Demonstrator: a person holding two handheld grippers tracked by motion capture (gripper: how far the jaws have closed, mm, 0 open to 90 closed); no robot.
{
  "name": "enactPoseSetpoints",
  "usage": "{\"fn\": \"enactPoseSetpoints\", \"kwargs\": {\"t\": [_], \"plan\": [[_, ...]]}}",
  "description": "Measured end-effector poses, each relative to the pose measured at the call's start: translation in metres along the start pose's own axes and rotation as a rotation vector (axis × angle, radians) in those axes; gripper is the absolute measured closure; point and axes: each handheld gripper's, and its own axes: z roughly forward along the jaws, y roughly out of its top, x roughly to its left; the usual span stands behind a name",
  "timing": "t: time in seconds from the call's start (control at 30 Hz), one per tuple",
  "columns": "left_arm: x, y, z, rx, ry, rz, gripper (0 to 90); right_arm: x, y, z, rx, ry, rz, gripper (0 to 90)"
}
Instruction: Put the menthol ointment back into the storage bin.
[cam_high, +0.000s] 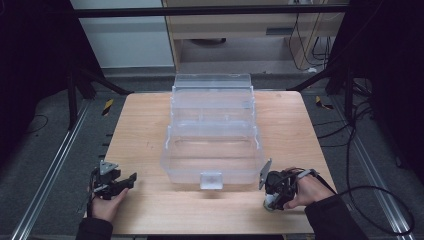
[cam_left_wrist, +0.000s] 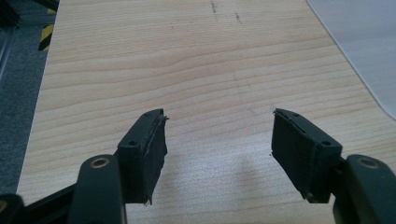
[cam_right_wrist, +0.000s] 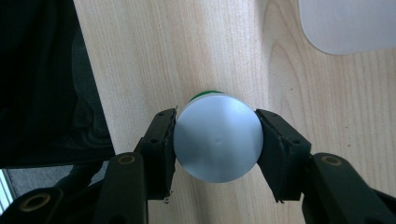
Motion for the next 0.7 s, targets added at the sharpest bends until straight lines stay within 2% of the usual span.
{"fn": "enactPoseSetpoints", "kwargs": {"t": [0.7], "plan": [[-0.001, 0.001, 0.002, 0.01, 0.0, 0.0, 34.9, -0.008, 0.006, -0.05, -0.093, -0.053, 0.064, 50.4]]}}
